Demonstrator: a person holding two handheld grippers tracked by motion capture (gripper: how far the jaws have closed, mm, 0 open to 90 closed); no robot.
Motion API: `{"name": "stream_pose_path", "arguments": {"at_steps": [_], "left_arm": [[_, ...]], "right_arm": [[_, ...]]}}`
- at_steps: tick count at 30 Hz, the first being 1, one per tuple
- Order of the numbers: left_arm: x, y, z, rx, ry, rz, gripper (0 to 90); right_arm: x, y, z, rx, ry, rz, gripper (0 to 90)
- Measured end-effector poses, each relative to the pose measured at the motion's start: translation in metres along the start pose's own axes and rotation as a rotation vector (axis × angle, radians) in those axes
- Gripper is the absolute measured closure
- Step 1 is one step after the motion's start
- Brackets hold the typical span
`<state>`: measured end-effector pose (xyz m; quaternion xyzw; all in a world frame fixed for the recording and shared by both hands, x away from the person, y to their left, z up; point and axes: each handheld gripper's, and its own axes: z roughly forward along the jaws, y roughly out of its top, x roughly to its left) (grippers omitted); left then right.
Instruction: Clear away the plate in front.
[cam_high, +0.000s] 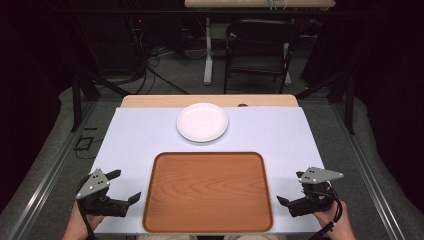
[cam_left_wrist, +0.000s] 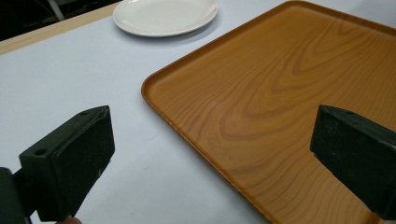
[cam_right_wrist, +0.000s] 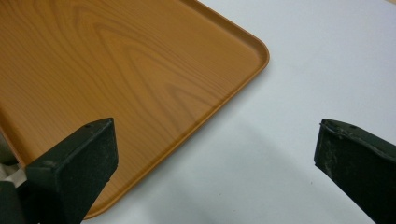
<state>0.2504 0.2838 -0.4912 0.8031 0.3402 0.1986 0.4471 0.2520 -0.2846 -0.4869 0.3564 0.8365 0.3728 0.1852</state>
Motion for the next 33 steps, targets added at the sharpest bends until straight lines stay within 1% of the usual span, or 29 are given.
{"name": "stream_pose_path", "arguments": {"at_steps": [3,4,6,7,9,10,12,13,14,15,17,19,21,23,25,26,27,29,31,32,33], "left_arm": [[-0.001,0.001,0.001,-0.002,0.000,0.002,0.0],[-0.001,0.001,0.001,0.004,0.004,0.011,0.0],[-0.002,0.002,0.003,0.007,0.007,0.013,0.0],[-0.002,0.002,0.004,0.016,0.012,0.014,0.0],[-0.002,0.002,0.006,0.044,0.011,-0.003,0.1],[-0.003,0.003,0.007,0.055,0.013,0.001,0.0],[-0.004,0.004,0.007,0.047,0.019,-0.007,0.1],[-0.005,0.005,0.007,0.039,0.013,-0.022,0.1],[-0.006,0.005,0.007,0.035,0.011,-0.028,0.1],[-0.007,0.005,0.006,0.039,0.014,-0.017,0.2],[-0.009,0.005,0.006,0.046,0.023,-0.011,0.1],[-0.010,0.005,0.006,0.047,0.032,-0.012,0.1],[-0.011,0.007,0.006,0.042,0.037,-0.017,0.0],[-0.013,0.009,0.006,0.057,0.035,-0.047,0.0],[-0.017,0.012,0.005,0.055,0.047,-0.049,0.0],[-0.019,0.014,0.005,0.051,0.063,-0.041,0.0],[-0.020,0.016,0.005,0.045,0.075,-0.043,0.0],[-0.022,0.020,0.006,0.037,0.109,-0.061,0.2],[-0.023,0.022,0.007,0.023,0.111,-0.064,0.3],[-0.024,0.024,0.008,0.020,0.120,-0.060,0.2],[-0.025,0.025,0.009,0.012,0.120,-0.056,0.2]], "right_arm": [[0.000,-0.001,-0.001,-0.006,-0.004,0.008,0.0],[0.000,-0.001,-0.001,-0.007,-0.005,0.008,0.0],[-0.001,-0.001,0.000,-0.003,-0.003,0.007,0.0],[-0.001,-0.001,0.000,-0.001,-0.002,0.007,0.0],[-0.002,-0.001,0.001,-0.001,-0.001,0.011,0.0],[-0.002,-0.001,0.001,-0.002,0.003,0.012,0.0],[-0.002,-0.001,0.001,-0.001,0.000,0.006,0.0],[-0.001,-0.001,0.001,-0.002,-0.002,0.007,0.0],[-0.002,-0.001,0.000,-0.001,0.000,0.010,0.0],[-0.002,-0.001,-0.001,-0.007,0.001,0.017,0.0],[0.001,0.001,-0.001,-0.014,0.000,0.005,0.0],[0.003,0.001,0.000,-0.003,0.005,-0.006,0.0],[0.002,0.001,0.000,-0.001,0.003,-0.004,0.0],[0.002,0.001,0.001,0.006,-0.001,-0.003,0.0],[0.001,0.000,0.001,0.004,0.001,-0.004,0.0],[0.001,0.001,0.001,0.004,0.001,-0.002,0.0],[0.001,0.001,0.001,0.006,0.003,-0.005,0.0],[0.002,0.001,0.001,0.006,0.003,-0.008,0.0],[0.002,0.001,0.001,0.003,0.002,-0.007,0.0],[0.002,0.001,0.001,0.003,0.003,-0.007,0.0],[0.002,0.001,0.001,0.003,0.004,-0.007,0.0]]}}
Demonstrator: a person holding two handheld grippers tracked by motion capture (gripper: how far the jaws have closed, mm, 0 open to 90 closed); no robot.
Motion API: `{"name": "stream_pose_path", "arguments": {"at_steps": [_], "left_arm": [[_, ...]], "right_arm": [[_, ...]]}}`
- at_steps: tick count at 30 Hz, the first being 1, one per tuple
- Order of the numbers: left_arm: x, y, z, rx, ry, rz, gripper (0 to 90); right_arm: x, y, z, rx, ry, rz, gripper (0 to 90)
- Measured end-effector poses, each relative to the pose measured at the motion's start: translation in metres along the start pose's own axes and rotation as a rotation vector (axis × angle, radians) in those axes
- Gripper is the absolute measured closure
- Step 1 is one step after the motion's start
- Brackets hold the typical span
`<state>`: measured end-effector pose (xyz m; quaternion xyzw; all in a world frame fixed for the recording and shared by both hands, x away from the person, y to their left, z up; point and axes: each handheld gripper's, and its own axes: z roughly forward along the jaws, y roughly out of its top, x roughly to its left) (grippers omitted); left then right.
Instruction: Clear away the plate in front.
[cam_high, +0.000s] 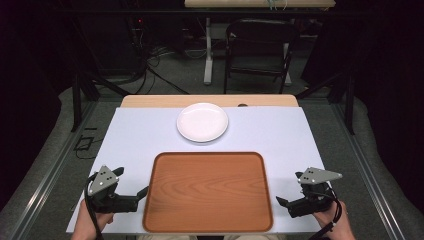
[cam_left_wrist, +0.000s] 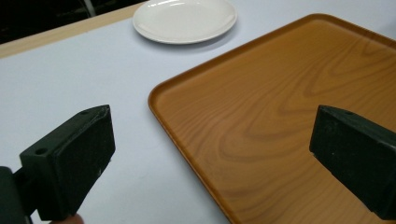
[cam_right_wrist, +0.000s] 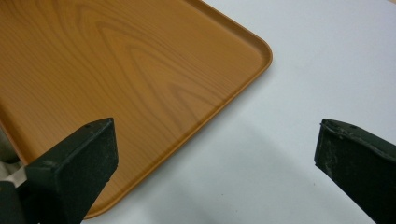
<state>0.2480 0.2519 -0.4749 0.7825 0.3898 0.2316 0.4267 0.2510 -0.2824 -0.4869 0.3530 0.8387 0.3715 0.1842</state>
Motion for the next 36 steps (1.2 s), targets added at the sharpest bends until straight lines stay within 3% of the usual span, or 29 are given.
{"name": "stream_pose_path", "arguments": {"at_steps": [5,10,13,23,28,33,36], "left_arm": [[-0.005,0.008,0.008,0.025,-0.002,0.023,0.2],[-0.009,0.018,0.016,0.008,-0.057,-0.003,0.2],[-0.011,0.023,0.022,0.003,-0.062,0.015,1.3],[-0.020,0.037,0.051,0.028,-0.066,0.012,0.0],[-0.026,0.045,0.068,0.054,-0.092,0.018,0.0],[-0.029,0.053,0.079,0.020,-0.106,-0.020,0.0],[-0.026,0.057,0.087,0.005,-0.104,-0.069,0.1]], "right_arm": [[0.000,0.000,0.000,0.000,0.007,-0.004,0.0],[0.000,0.000,0.000,-0.002,0.009,-0.006,0.0],[0.000,0.000,0.000,0.001,0.010,-0.004,0.0],[0.000,0.000,0.001,0.005,0.012,-0.001,0.0],[0.000,0.000,0.001,0.005,0.012,-0.002,0.0],[0.000,0.000,0.000,0.003,0.014,-0.002,0.0],[-0.001,-0.001,0.000,0.003,0.016,-0.003,0.0]]}}
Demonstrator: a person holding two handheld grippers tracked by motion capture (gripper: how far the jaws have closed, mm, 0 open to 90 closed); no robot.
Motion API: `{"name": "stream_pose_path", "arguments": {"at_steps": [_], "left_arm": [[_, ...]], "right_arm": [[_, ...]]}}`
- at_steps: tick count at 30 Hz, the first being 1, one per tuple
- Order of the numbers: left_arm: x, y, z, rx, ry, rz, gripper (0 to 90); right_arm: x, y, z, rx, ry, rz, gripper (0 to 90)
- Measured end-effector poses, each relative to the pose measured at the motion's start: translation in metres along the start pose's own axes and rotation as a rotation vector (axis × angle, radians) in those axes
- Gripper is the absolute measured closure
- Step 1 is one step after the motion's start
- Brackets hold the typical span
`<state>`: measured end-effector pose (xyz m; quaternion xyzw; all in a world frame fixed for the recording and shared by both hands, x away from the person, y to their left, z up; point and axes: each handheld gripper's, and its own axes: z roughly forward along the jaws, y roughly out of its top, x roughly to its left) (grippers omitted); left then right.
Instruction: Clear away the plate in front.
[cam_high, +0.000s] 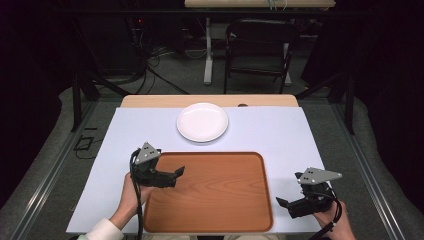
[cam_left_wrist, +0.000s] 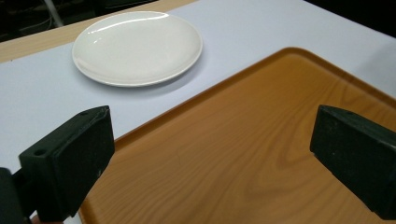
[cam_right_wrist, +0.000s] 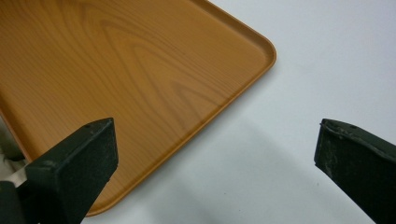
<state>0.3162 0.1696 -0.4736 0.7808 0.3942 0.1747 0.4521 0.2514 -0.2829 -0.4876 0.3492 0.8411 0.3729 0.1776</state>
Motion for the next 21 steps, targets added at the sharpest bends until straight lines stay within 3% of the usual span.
{"name": "stream_pose_path", "arguments": {"at_steps": [7,21], "left_arm": [[0.012,0.005,0.016,-0.030,-0.004,-0.128,0.9],[0.005,0.023,0.046,-0.049,0.033,-0.180,2.1]], "right_arm": [[0.000,0.000,0.000,-0.001,0.003,0.005,0.0],[0.000,0.000,0.000,-0.002,0.005,0.006,0.0]]}}
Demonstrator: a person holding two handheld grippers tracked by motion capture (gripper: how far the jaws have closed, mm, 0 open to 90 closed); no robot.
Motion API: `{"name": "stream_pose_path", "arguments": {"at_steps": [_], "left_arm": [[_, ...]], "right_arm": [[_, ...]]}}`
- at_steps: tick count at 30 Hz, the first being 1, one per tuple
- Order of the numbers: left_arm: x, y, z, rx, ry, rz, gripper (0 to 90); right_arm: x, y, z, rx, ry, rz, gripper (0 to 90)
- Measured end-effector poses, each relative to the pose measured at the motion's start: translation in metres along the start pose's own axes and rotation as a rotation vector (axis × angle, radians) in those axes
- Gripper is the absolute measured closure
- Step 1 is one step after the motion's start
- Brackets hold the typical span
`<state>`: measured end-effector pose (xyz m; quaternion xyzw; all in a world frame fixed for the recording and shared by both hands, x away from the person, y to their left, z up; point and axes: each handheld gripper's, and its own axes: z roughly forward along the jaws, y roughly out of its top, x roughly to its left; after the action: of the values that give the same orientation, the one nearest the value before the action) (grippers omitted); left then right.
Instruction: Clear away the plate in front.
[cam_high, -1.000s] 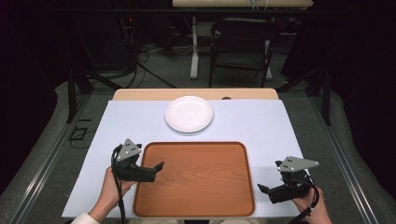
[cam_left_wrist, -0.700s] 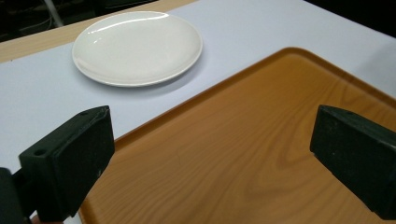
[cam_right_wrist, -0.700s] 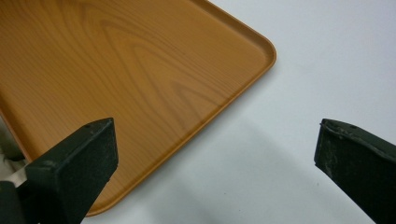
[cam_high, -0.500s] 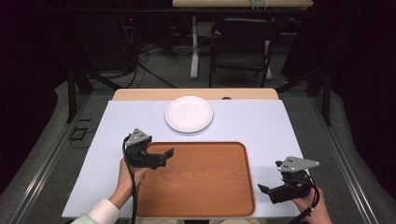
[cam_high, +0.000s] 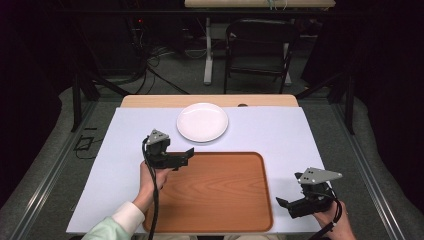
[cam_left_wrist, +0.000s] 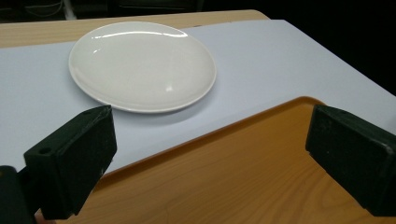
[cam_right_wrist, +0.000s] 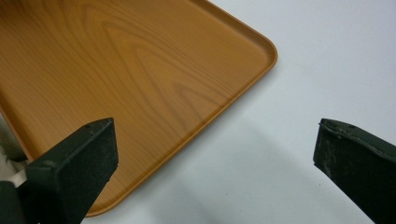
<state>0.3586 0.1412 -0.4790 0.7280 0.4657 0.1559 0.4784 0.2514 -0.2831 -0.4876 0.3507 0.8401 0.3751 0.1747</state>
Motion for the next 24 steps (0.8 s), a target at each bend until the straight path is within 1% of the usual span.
{"name": "stream_pose_path", "arguments": {"at_steps": [2,9,11,13,14,16,18,24], "left_arm": [[-0.001,0.003,0.005,-0.004,0.005,-0.013,2.1],[-0.001,0.009,0.020,-0.023,0.018,-0.087,3.5],[0.000,0.010,0.026,-0.031,0.022,-0.122,3.8],[0.001,0.012,0.030,-0.033,0.026,-0.145,3.9],[0.003,0.012,0.031,-0.038,0.028,-0.167,3.9],[0.005,0.012,0.035,-0.051,0.018,-0.215,3.9],[0.008,0.013,0.039,-0.062,0.019,-0.246,3.6],[0.019,0.012,0.052,-0.070,0.032,-0.316,1.9]], "right_arm": [[0.000,0.000,0.000,0.002,0.000,0.000,0.0],[0.000,0.000,0.000,0.002,0.004,0.000,0.0],[0.000,0.000,0.001,0.004,0.006,-0.001,0.0],[0.000,0.000,0.001,0.004,0.007,-0.001,0.0],[0.000,0.000,0.001,0.004,0.007,-0.001,0.0],[0.000,0.000,0.001,0.006,0.008,-0.002,0.0],[0.000,0.000,0.001,0.006,0.009,-0.001,0.0],[0.000,0.000,0.001,0.010,0.013,0.000,0.0]]}}
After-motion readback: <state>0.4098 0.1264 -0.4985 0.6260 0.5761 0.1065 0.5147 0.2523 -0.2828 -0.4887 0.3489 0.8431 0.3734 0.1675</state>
